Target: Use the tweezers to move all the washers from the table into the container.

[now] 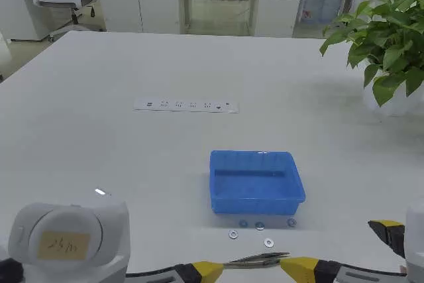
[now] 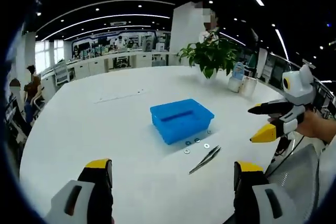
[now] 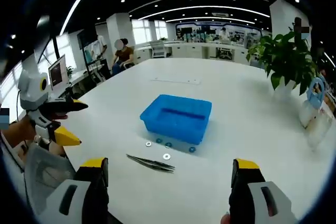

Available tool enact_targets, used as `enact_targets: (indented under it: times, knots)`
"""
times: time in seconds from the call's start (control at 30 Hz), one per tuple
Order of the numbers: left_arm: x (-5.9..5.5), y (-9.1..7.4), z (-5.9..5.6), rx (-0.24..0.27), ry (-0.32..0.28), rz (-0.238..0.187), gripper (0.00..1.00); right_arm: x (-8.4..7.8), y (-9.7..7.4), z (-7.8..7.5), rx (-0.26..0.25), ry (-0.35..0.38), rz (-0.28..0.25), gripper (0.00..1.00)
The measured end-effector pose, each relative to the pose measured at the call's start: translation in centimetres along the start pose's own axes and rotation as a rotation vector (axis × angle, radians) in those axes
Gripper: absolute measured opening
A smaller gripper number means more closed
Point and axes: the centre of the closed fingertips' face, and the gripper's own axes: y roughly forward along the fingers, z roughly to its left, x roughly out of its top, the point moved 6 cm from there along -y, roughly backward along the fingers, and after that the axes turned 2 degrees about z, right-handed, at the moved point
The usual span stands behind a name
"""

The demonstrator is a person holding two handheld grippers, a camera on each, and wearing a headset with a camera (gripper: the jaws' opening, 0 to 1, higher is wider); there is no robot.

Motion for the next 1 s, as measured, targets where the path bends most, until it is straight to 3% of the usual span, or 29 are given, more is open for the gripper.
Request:
enact_targets:
  times: [0.2, 1.0]
  knots:
    - [-0.30, 0.19, 0.00, -0.002, -0.007, 0.018, 0.96, 0.22, 0.02, 0.03, -0.002, 0.004, -0.012, 0.97]
    - [-0.26, 0.29, 0.28, 0.010, 0.022, 0.025, 0.92, 0.12, 0.29, 0.01, -0.006, 0.007, -0.002, 0.99]
